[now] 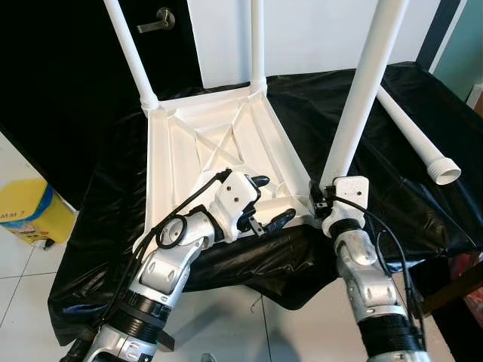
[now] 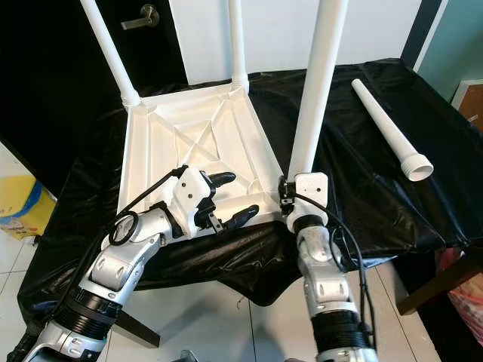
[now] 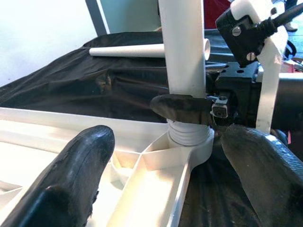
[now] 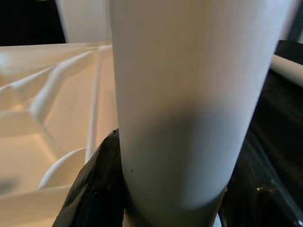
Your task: Building children table
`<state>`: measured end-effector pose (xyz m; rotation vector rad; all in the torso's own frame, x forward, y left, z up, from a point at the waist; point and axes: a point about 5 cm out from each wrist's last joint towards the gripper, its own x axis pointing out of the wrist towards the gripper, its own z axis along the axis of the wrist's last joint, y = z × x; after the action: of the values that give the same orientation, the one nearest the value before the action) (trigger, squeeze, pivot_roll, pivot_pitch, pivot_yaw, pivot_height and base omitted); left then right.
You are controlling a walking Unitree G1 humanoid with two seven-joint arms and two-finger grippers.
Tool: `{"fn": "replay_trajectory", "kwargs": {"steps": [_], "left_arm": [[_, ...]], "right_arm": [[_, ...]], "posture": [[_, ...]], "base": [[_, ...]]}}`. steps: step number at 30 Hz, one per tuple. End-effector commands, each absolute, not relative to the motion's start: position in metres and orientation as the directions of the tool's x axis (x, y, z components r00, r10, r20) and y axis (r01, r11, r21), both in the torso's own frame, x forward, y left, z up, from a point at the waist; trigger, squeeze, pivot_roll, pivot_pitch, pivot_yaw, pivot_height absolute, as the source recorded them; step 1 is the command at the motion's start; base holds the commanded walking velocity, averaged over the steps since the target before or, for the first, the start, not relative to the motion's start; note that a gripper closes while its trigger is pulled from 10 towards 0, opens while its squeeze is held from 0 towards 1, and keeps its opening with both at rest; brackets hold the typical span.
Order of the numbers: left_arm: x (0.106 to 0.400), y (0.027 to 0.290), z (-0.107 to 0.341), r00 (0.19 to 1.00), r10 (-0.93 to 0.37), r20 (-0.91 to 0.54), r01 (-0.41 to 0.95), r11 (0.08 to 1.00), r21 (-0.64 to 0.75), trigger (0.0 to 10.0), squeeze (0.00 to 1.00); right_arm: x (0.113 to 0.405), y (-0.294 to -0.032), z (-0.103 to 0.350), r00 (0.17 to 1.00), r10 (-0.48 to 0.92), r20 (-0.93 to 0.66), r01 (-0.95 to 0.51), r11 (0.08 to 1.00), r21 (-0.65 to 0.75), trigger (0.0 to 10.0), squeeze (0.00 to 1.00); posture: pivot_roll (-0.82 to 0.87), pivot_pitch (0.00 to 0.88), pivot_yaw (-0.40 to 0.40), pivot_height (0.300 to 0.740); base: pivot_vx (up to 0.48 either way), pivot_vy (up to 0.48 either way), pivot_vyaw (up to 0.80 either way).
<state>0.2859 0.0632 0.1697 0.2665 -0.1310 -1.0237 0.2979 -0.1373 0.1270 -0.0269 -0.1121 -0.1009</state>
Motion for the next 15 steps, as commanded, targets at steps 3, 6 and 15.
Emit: {"fn": "replay_trajectory", "kwargs": {"steps": [3,6,15], "left_arm": [[0.2858,0.0639,0.1695,0.506,-0.862,-0.025,0.833,0.480,0.276,10.0,0.00],[0.2862,0.0642,0.1691,0.509,-0.860,-0.025,0.830,0.484,0.277,10.0,0.00],[0.2857,0.0654,0.1698,0.521,-0.854,-0.019,0.823,0.496,0.277,10.0,0.00]], "right_arm": [[0.2939,-0.1465,0.1241,0.973,-0.212,0.090,0.215,0.976,-0.020,10.0,0.00],[0.2935,-0.1449,0.1261,0.977,-0.189,0.098,0.191,0.981,-0.010,10.0,0.00],[0.2954,-0.1480,0.1314,0.980,-0.173,0.099,0.177,0.983,-0.042,10.0,0.00]], "posture": [[-0.14,0.030,0.064,0.740],[-0.14,0.029,0.062,0.740],[-0.13,0.028,0.042,0.740]], "base": [[0.000,0.000,0.00],[0.000,0.000,0.00],[0.000,0.000,0.00]]}}
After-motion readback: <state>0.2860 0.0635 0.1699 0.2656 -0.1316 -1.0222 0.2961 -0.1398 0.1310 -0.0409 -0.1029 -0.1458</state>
